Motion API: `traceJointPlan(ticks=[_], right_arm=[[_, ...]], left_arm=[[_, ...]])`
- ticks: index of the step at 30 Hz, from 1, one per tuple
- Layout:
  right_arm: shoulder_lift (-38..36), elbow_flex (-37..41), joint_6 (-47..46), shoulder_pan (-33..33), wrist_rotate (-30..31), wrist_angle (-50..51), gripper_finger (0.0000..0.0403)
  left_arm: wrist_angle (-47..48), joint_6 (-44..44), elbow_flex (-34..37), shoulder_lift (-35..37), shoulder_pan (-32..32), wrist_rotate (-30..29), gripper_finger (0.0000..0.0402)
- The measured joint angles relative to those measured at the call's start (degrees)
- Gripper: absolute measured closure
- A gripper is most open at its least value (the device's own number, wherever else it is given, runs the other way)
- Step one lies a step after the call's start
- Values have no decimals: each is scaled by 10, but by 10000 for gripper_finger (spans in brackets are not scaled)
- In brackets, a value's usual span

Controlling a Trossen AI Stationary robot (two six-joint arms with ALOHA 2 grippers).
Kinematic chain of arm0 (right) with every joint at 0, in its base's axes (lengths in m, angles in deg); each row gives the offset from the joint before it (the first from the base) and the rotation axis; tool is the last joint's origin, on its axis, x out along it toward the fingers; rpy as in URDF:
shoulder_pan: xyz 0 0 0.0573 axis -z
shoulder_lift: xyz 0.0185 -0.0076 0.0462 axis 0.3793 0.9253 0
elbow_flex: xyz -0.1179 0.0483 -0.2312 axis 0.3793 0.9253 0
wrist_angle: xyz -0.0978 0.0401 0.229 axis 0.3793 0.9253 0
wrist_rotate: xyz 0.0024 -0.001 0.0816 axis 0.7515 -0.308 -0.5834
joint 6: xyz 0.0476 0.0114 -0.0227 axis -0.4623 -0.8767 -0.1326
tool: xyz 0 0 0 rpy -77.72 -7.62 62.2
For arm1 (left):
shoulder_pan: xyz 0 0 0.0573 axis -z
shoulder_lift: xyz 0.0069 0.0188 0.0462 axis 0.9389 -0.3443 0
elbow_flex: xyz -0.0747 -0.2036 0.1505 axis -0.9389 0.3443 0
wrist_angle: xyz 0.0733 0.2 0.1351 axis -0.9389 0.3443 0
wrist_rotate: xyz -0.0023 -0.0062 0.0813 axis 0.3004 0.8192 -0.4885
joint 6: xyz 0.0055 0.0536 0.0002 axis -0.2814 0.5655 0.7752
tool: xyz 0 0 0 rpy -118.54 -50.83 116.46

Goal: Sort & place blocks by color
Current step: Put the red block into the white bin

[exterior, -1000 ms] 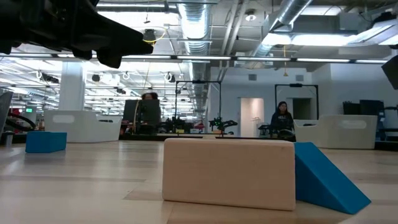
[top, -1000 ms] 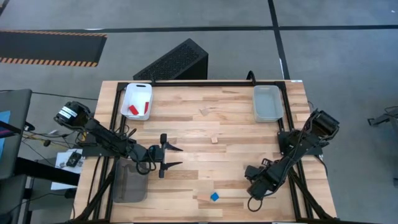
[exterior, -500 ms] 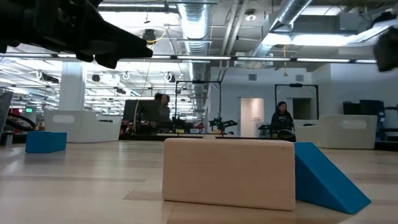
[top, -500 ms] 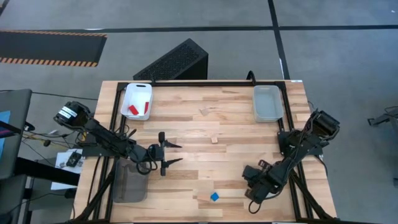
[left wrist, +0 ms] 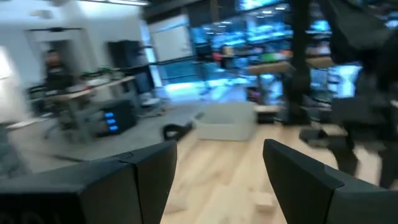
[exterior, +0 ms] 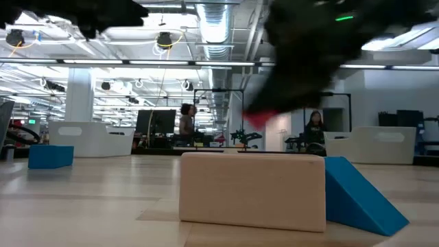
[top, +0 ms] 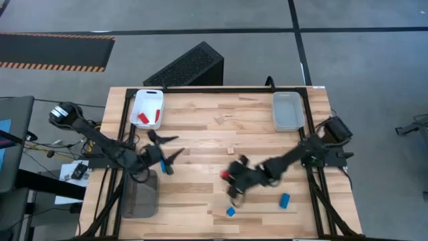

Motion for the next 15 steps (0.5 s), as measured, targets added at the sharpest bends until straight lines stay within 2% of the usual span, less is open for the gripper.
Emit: traceJointPlan(ticks=[3, 7, 9, 13, 15], right_arm=[[44, -38, 104, 56, 3, -82, 271], [105, -109, 183, 116, 10, -163, 270], [135, -144, 211, 139, -5, -184, 270], [206, -237, 243, 177, -71, -214, 270], [242, -286, 252, 193, -96, -210, 270]], left_arm=[[50, 3, 0, 72, 18, -32, 170], [154, -19, 0, 159, 32, -43, 170], [216, -41, 0, 195, 33, -43, 170], [319, -82, 0, 255, 33, -46, 170], [353, -87, 0, 280, 33, -67, 170]])
